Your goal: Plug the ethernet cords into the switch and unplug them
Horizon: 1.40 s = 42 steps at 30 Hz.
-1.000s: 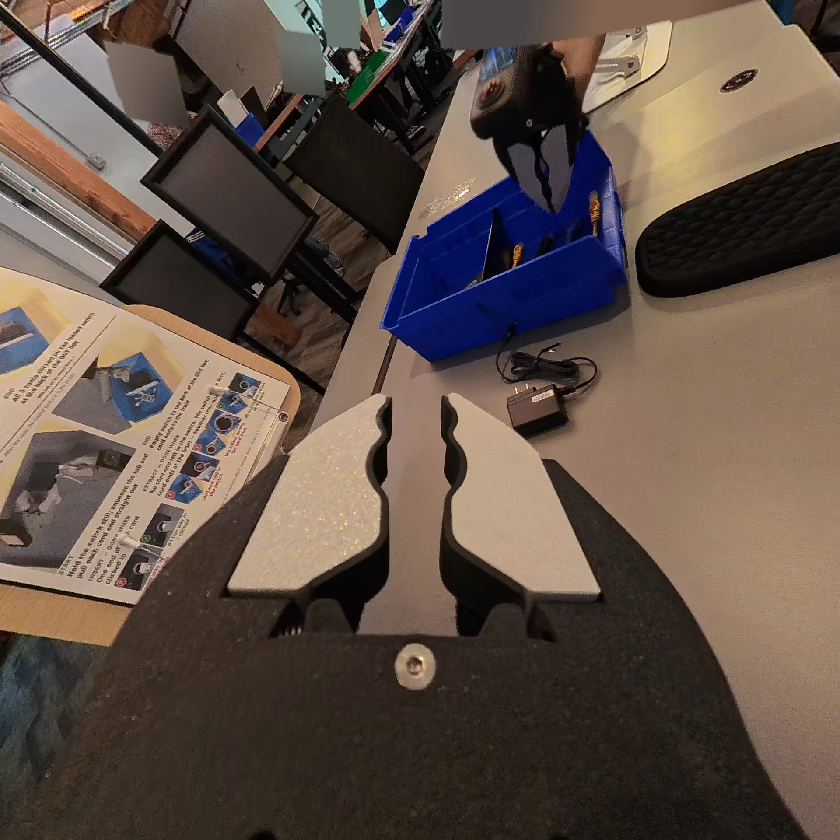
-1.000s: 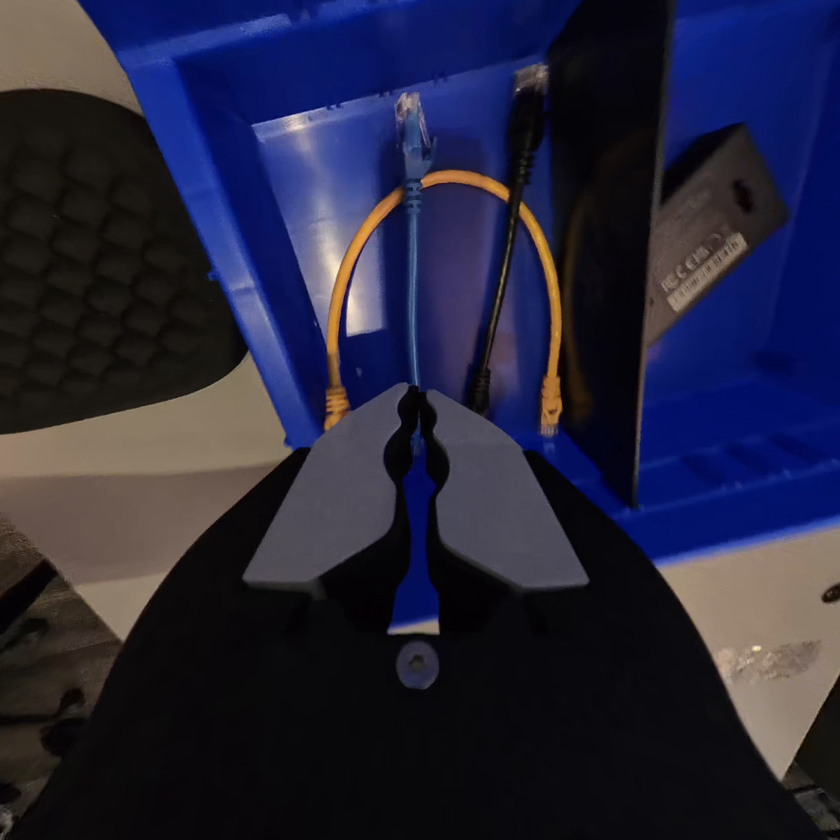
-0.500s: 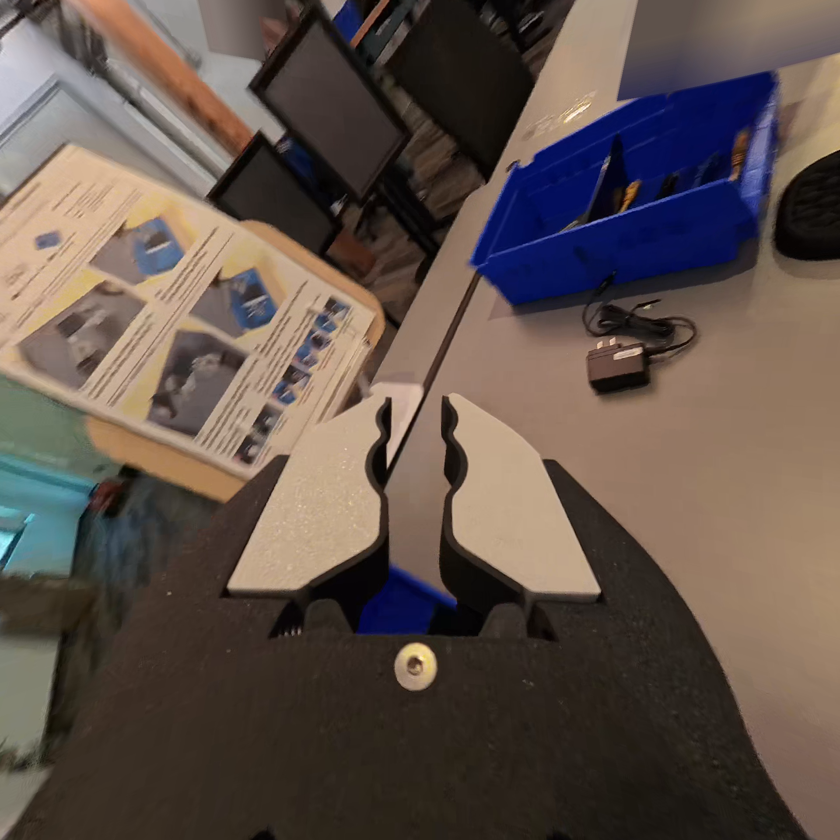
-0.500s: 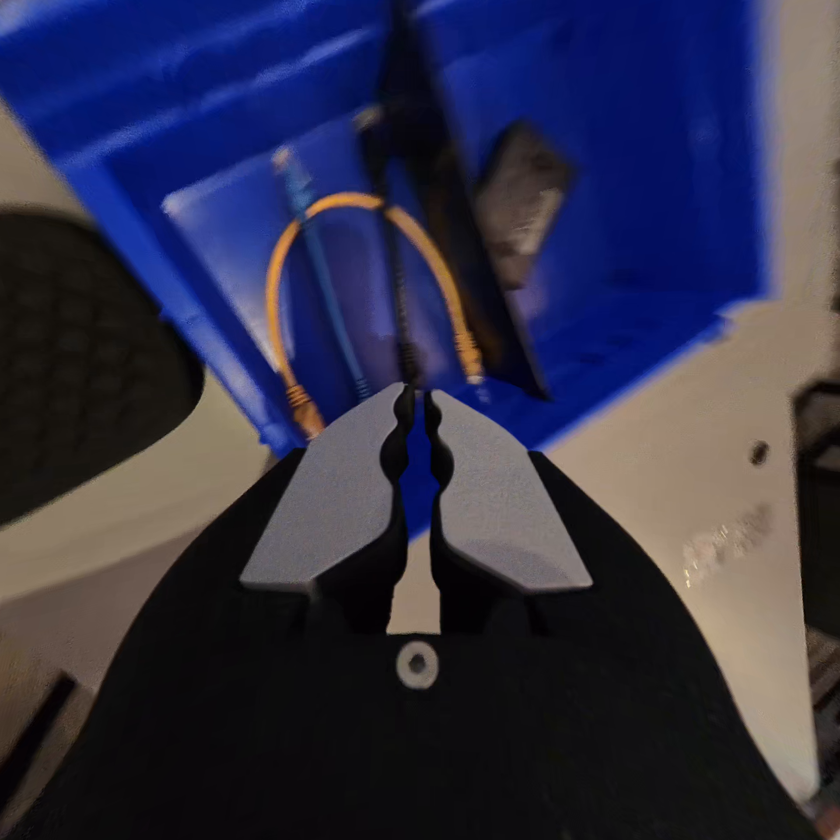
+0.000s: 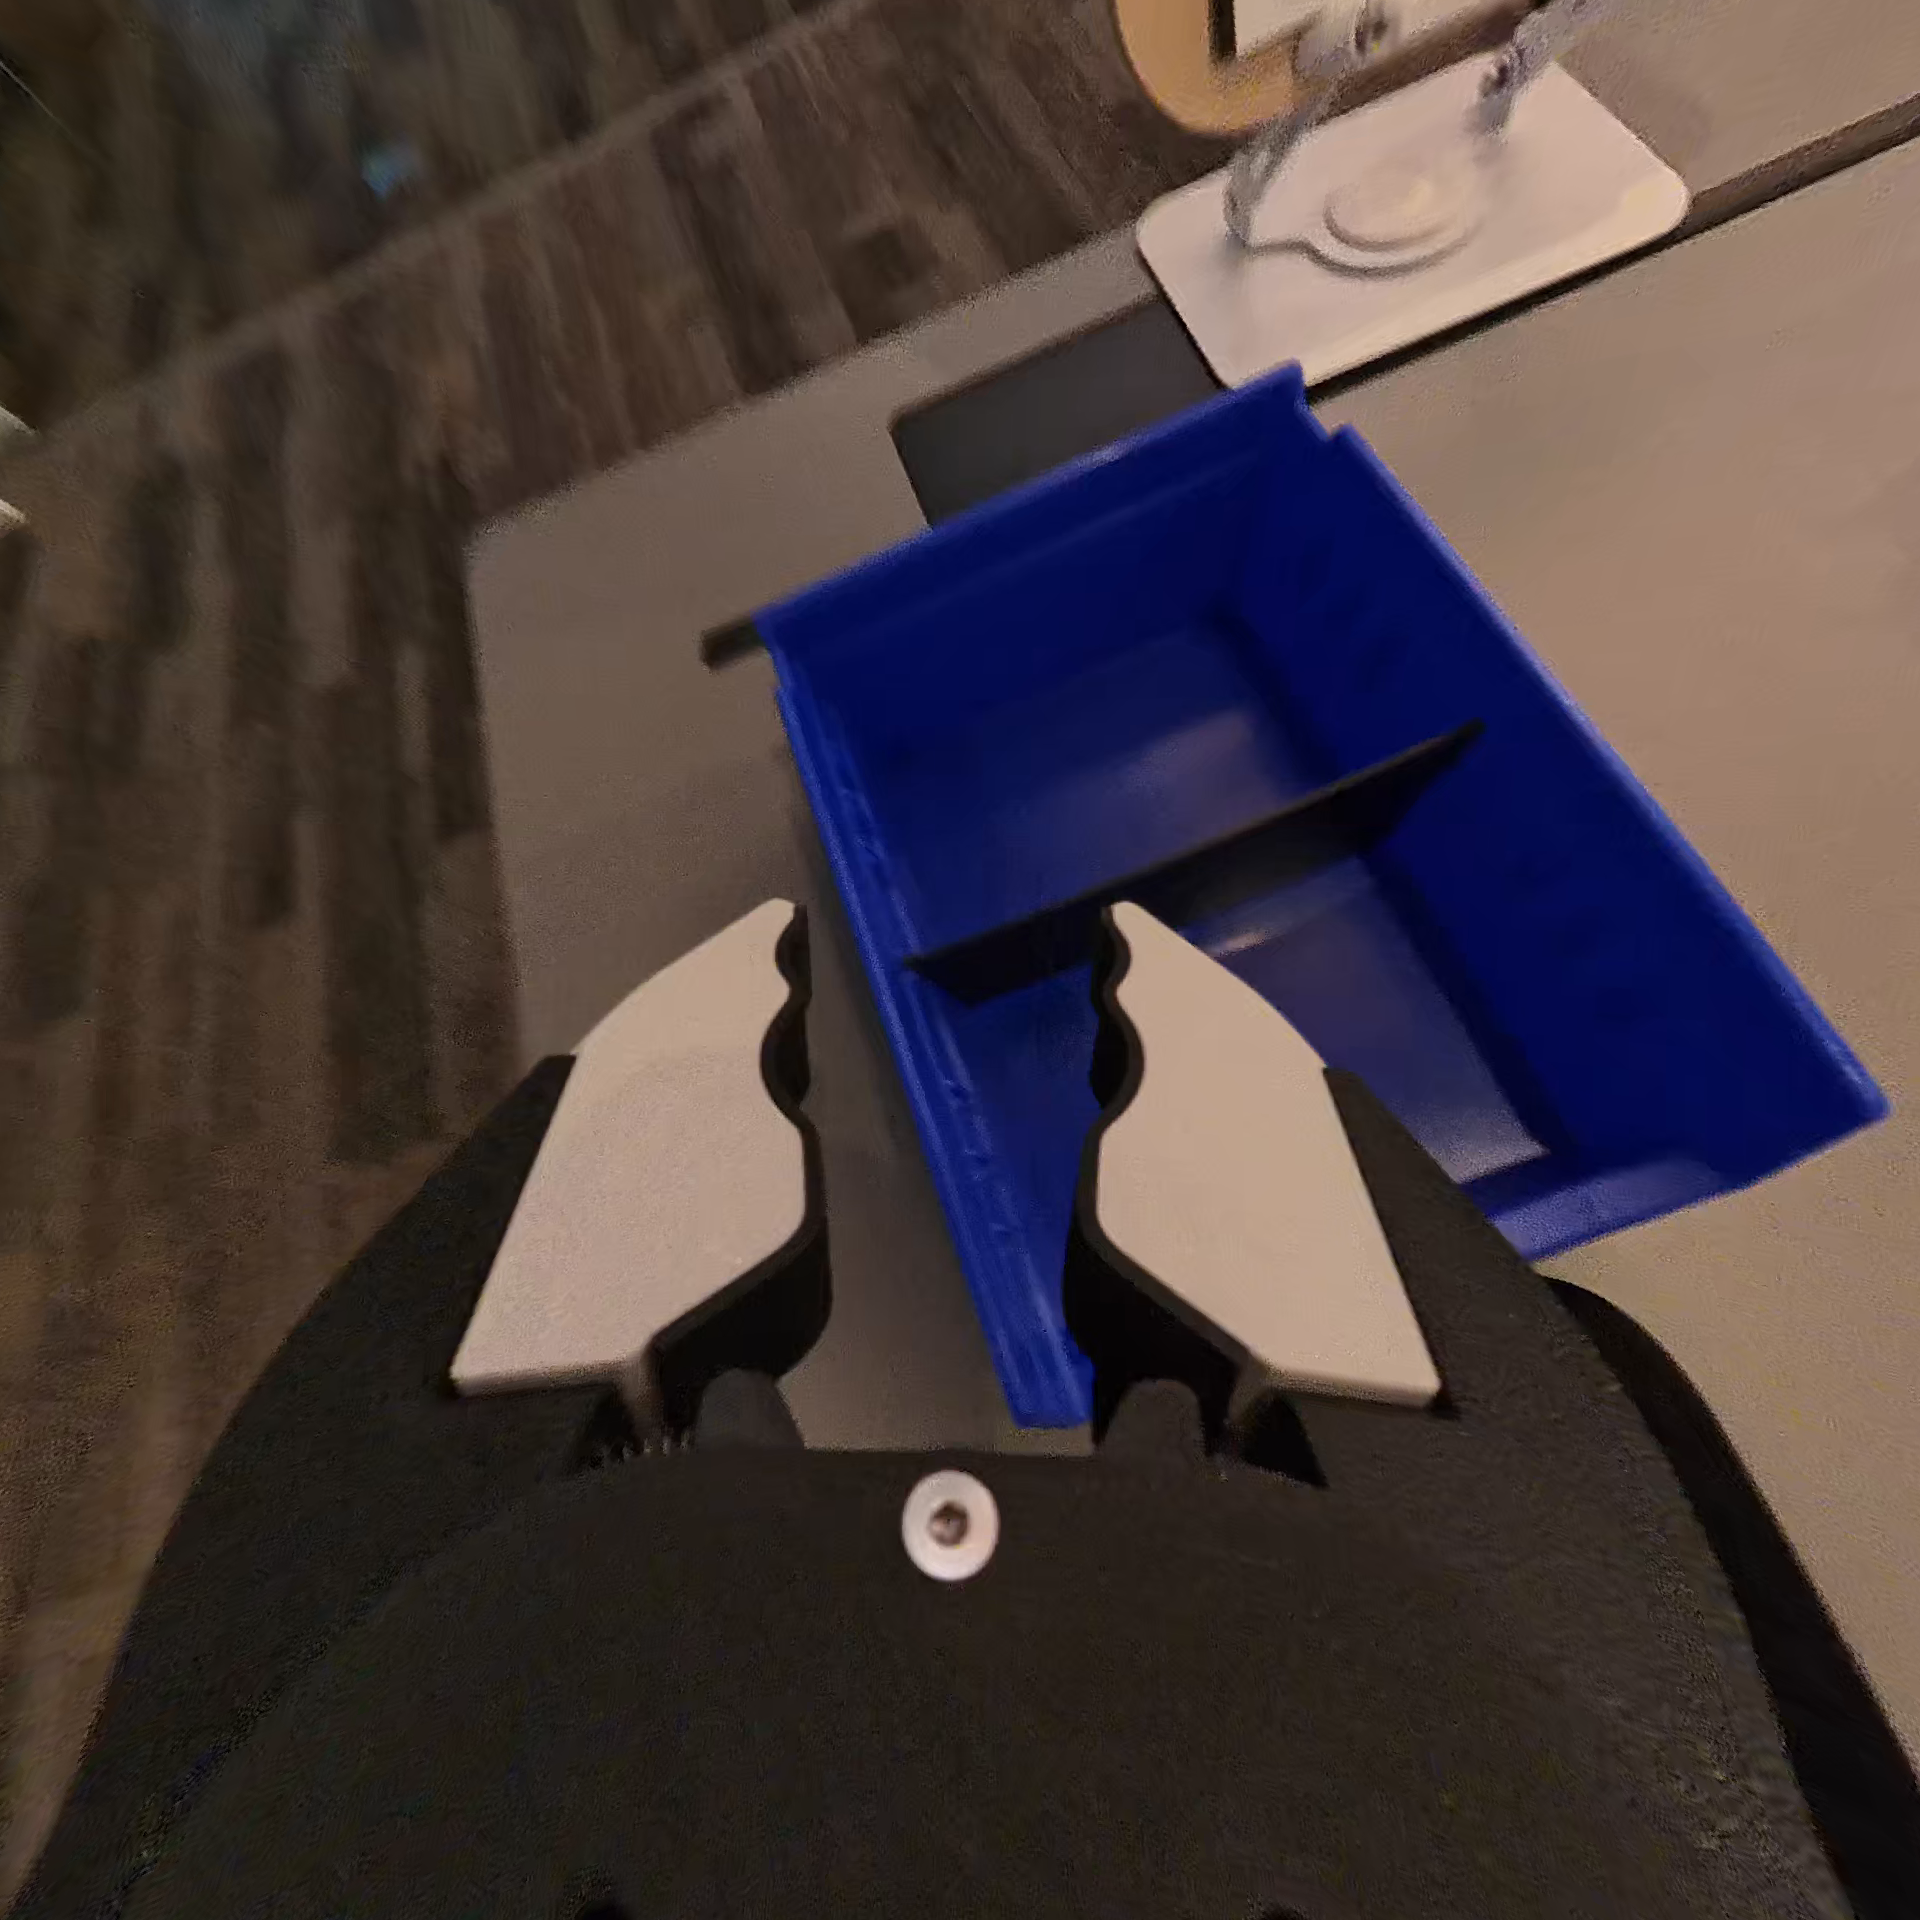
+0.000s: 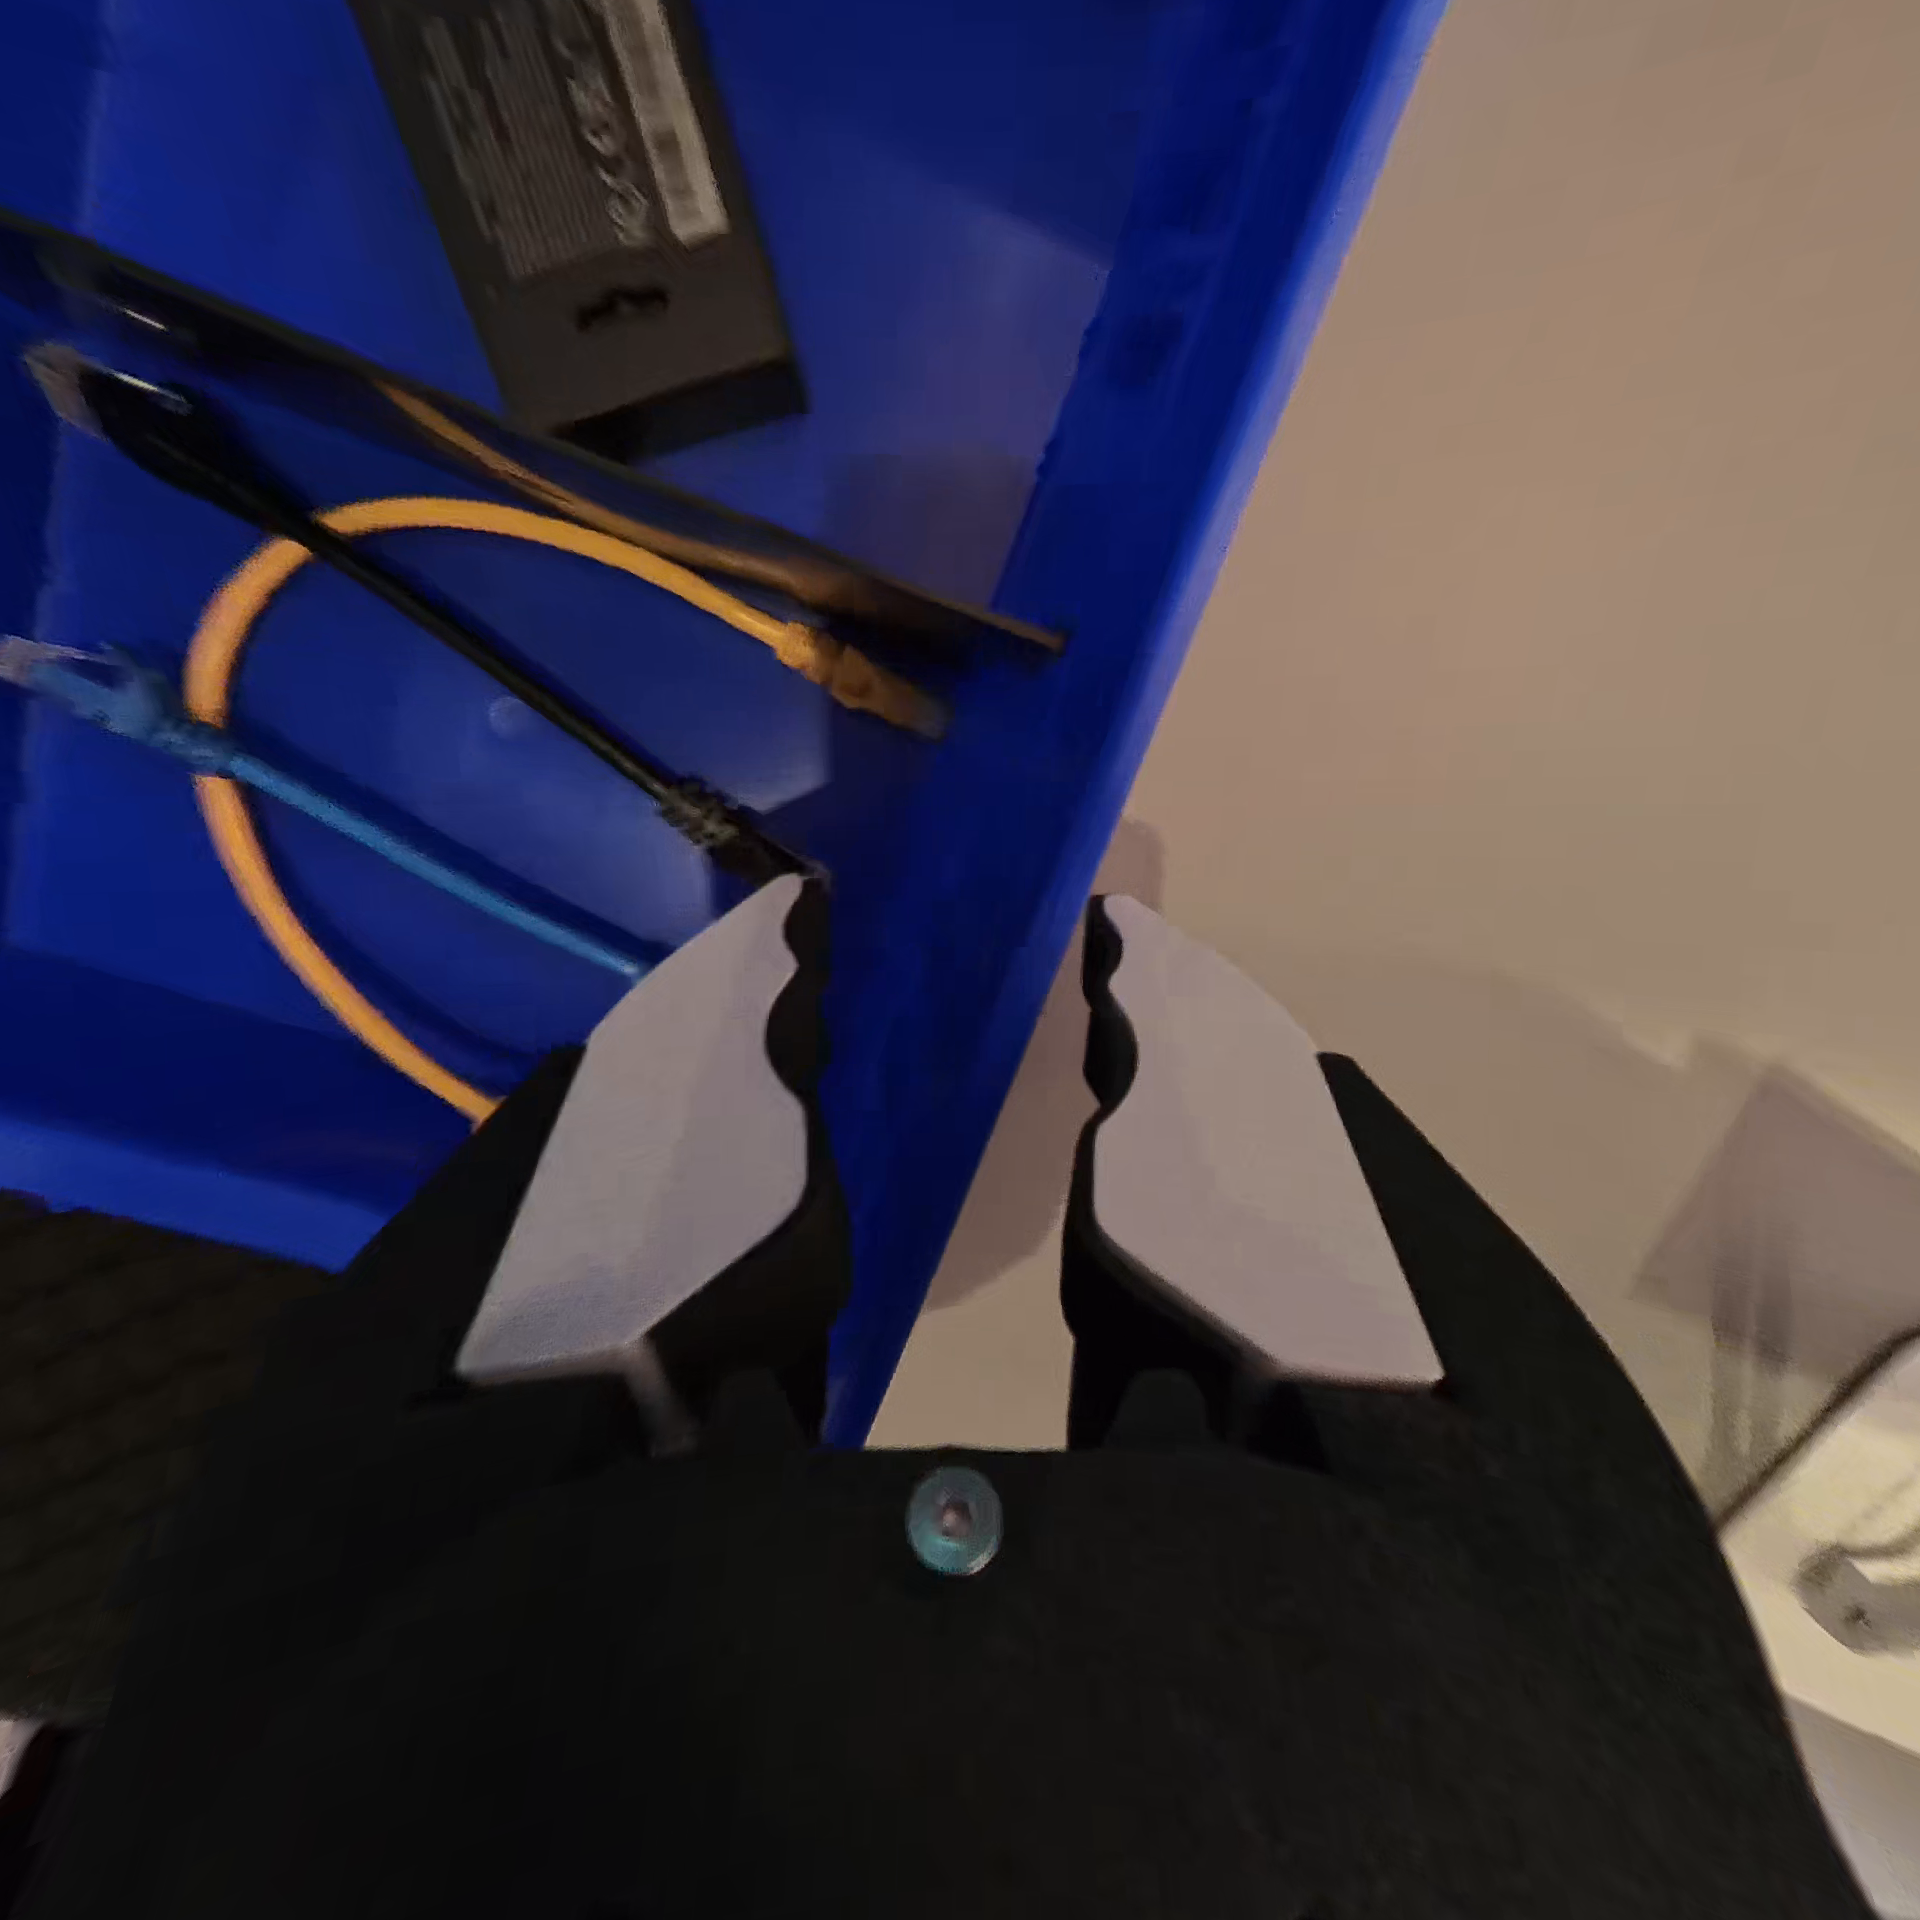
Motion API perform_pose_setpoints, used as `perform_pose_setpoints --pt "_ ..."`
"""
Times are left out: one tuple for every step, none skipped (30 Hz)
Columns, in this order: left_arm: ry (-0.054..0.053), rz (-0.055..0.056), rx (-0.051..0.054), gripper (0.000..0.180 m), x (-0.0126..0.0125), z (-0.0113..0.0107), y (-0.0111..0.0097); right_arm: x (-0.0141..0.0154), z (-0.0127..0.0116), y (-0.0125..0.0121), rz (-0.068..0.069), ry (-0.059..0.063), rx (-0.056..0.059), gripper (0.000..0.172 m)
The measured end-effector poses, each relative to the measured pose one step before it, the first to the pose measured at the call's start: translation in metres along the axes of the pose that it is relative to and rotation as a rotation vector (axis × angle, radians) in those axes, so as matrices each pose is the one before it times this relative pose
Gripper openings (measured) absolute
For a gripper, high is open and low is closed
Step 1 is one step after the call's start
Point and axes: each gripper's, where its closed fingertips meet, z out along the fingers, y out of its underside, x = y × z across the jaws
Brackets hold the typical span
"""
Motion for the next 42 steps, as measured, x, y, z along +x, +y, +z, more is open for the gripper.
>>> perform_pose_setpoints --pt "0.0438 -0.0538 -0.0302 0.052 0.00363 0.00772 0.01296 0.00395 0.00592 0.00216 -0.0195 0.0428 -0.0313 0.04" --pt "0.0187 -0.0374 -0.0207 0.052 0.00016 0.0073 0.01082 -0.00054 0.00525 0.00088 -0.018 0.0129 -0.0235 0.037" --pt "0.0002 -0.0218 -0.0139 0.052 -0.00188 0.00673 0.00937 -0.00083 0.00434 0.00132 -0.0029 0.0065 -0.0298 0.035" --pt "-0.005 -0.0132 -0.0193 0.053 -0.00211 0.0062 0.00935 0.00282 0.00158 0.00164 0.0026 0.022 -0.0347 0.04" --pt "0.0048 -0.0176 -0.0225 0.054 -0.0002 0.00551 0.00869 -0.00067 0.00072 -0.00101 0.0022 -0.0078 -0.0092 0.039" --pt "0.0195 -0.022 -0.0172 0.054 0.00241 0.00449 0.00662 0.00008 0.00026 -0.00116 0.0096 -0.0128 -0.0029 0.037" --pt "0.0241 -0.0178 -0.0091 0.053 0.00344 0.00338 0.00468 -0.00035 0.00023 -0.00013 0.0107 -0.0182 -0.0034 0.036" --pt "0.0156 -0.0134 -0.0045 0.051 0.00249 0.00251 0.0034 -0.00091 -0.00024 0.0 0.0081 -0.0198 0.0008 0.034" --pt "0.0093 -0.0094 -0.0062 0.05 0.00138 0.00238 0.0032 -0.00094 -0.00031 0.00056 0.0075 -0.0168 -0.0008 0.032" --pt "0.0065 -0.0056 -0.0109 0.049 0.00092 0.00254 0.00344 -0.00045 0.00001 0.00124 0.0043 -0.0089 -0.005 0.031" --pt "0.0023 -0.0018 -0.0102 0.047 0.00012 0.00241 0.00294 -0.00019 0.0001 0.00117 0.0005 -0.0028 -0.0042 0.03" --pt "-0.002 -0.0014 -0.0102 0.045 -0.00068 0.00251 0.00282 -0.00033 -0.00005 0.00007 0.0002 -0.0015 0.0015 0.029" --pt "-0.0009 0.0003 -0.0077 0.043 -0.00056 0.00229 0.00202 -0.00009 -0.00005 0.00008 0.0027 -0.0013 0.001 0.029" --pt "0.0044 -0.0022 0.0042 0.043 0.00039 0.00145 -0.00004 0.00016 -0.00009 0.00016 0.0009 0.0011 0.0009 0.029" --pt "0.0082 -0.0059 0.0062 0.043 0.00088 0.00096 -0.00065 0.00035 -0.00005 -0.00034 -0.006 0.0026 0.0048 0.029" --pt "0.0105 -0.0056 0.0009 0.043 0.00099 0.00097 -0.00026 0.00032 0.0 -0.00031 -0.0086 0.0052 0.007 0.031" --pt "0.0106 -0.002 -0.0054 0.042 0.00092 0.00127 0.00062 0.00029 0.00013 -0.00028 -0.0057 0.0041 0.0051 0.032" --pt "0.0138 0.0004 -0.0121 0.039 0.00111 0.00206 0.00184 0.00002 0.0002 0.0001 -0.0029 0.0005 0.0008 0.032" --pt "0.0126 0.0022 -0.013 0.037 0.00105 0.00202 0.00175 -0.00044 0.00026 0.00028 -0.0014 -0.0048 -0.0022 0.032" --pt "-0.0066 0.0088 -0.0025 0.034 -0.00114 0.00089 0.00001 -0.00023 0.00057 0.00064 -0.0029 -0.0033 -0.0071 0.033" --pt "-0.0054 0.007 -0.0029 0.033 -0.0007 0.00062 -0.00011 0.00017 0.00083 0.00098 -0.0033 0.0011 -0.0108 0.033" --pt "-0.0026 0.0029 -0.0025 0.033 -0.00006 0.00063 -0.00046 0.00036 0.00048 0.00076 -0.0044 0.0049 -0.0095 0.034" --pt "-0.0039 0.001 -0.0018 0.034 -0.00019 0.00057 -0.00058 0.00032 0.0002 0.00032 -0.0035 0.0057 -0.0062 0.034" --pt "-0.0073 0.0018 -0.0021 0.032 -0.00071 0.00053 -0.00038 0.00042 -0.00004 -0.00023 -0.0014 0.0052 -0.001 0.034" --pt "-0.0122 0.0056 -0.0061 0.029 -0.0014 0.0004 0.00025 -0.00012 -0.00001 -0.0003 0.0008 -0.0005 0.0028 0.034" --pt "-0.0131 0.0107 -0.0093 0.025 -0.00178 0.00034 0.00074 -0.00084 -0.00006 -0.00055 0.0093 -0.012 0.0072 0.031" --pt "-0.012 0.0128 -0.0076 0.021 -0.0016 0.00045 0.00065 -0.00133 0.00001 -0.0004 0.0157 -0.0208 0.0064 0.028" --pt "-0.0114 0.0123 -0.0052 0.017 -0.00169 0.00031 0.0004 -0.00146 -0.00015 -0.00016 0.017 -0.0224 0.0052 0.024" --pt "-0.0131 0.011 -0.0037 0.012 -0.00203 0.0004 0.00022 -0.00142 -0.00014 -0.00018 0.0196 -0.0238 0.0046 0.021" --pt "-0.0127 0.0086 -0.0019 0.008 -0.002 0.00031 0.00012 -0.00161 -0.00004 -0.00022 0.0207 -0.0255 0.0041 0.016" --pt "-0.007 0.0066 -0.0015 0.005 -0.0013 0.00021 0.00009 -0.00152 0.00007 -0.00044 0.0175 -0.0258 0.0054 0.012" --pt "-0.0052 0.0047 -0.003 0.0 -0.00124 0.0 0.00031 -0.00151 0.00009 -0.00049 0.0131 -0.0242 0.0068 0.01" --pt "0.0032 -0.0004 -0.0013 0.0 -0.00027 -0.00002 0.00018 -0.00102 -0.00004 -0.00029 0.0048 -0.0149 0.0052 0.01" --pt "0.0067 -0.0054 0.0014 0.0 0.00013 -0.00004 -0.00017 -0.0003 0.00007 -0.00006 -0.0015 -0.0001 0.0003 0.01" --pt "0.0075 -0.0072 0.0029 0.0 0.00016 -0.00016 -0.00023 0.00036 -0.00003 0.00023 -0.0022 0.009 -0.0041 0.01" --pt "0.0079 -0.0074 0.0032 0.0 0.00007 -0.0002 -0.00036 0.00037 -0.00003 0.00055 0.0013 0.0078 -0.0062 0.01" --pt "0.0072 -0.006 0.0017 0.0 0.00028 -0.00018 -0.00022 -0.0001 0.0 0.00008 0.0032 0.0008 -0.002 0.01" --pt "0.0075 -0.0034 -0.0022 0.0 0.00058 -0.00016 0.00018 -0.00036 0.00004 0.00026 0.0053 -0.0038 -0.0016 0.01" --pt "0.0075 0.0007 -0.0061 0.0 0.00105 -0.00011 0.00036 -0.00034 0.00009 0.00041 0.0068 -0.0036 -0.0018 0.01" --pt "0.0035 0.0064 -0.007 0.0 0.00106 0.0001 0.00039 -0.00033 0.00005 0.00022 0.0049 -0.0015 -0.0021 0.009" --pt "-0.003 0.0084 -0.0044 0.0 0.00056 0.00032 0.00011 -0.00034 -0.00008 0.00013 0.0019 0.0007 -0.0018 0.01" --pt "-0.0057 0.0073 -0.0022 0.0 0.00051 0.00047 -0.0002 -0.00012 -0.0001 0.0001 0.002 0.0026 -0.0002 0.01"
